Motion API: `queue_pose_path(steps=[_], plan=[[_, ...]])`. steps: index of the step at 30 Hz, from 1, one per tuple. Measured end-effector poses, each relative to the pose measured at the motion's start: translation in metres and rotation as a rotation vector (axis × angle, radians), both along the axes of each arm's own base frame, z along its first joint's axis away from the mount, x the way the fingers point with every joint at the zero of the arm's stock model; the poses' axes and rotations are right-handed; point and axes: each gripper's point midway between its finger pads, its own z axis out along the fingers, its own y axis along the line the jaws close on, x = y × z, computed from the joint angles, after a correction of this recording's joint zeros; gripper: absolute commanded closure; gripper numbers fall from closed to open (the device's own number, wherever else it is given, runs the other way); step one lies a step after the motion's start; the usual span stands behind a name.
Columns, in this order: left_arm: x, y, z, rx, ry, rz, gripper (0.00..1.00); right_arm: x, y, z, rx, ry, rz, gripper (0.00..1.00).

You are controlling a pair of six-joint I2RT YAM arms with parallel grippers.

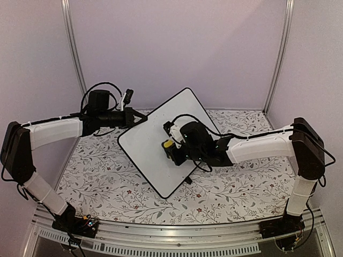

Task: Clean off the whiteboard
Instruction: Erase the whiteboard at the center of the board.

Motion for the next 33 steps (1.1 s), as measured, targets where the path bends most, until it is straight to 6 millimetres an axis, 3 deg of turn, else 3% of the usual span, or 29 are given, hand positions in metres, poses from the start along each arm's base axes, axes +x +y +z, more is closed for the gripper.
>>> queue_pose_path(steps=[6,12,16,25,33], plan=[[0.000,0.000,0.000,-0.001,0.000,-0.002,1.00,0.013,0.015,0.027,0.031,-0.059,0.005,1.00],[-0.001,-0.001,0.000,-0.003,0.002,-0.008,1.00,0.014,0.015,0.028,0.026,-0.069,0.004,1.00],[-0.001,0.000,-0.001,0.001,0.004,-0.002,1.00,0.011,0.010,0.018,0.022,-0.061,-0.001,1.00],[-0.001,0.000,-0.001,0.001,0.005,-0.001,1.00,-0.008,-0.023,-0.025,-0.041,0.012,-0.024,1.00],[-0.001,0.000,-0.001,0.001,0.005,-0.002,1.00,-0.009,-0.028,-0.028,-0.053,0.020,-0.041,1.00]])
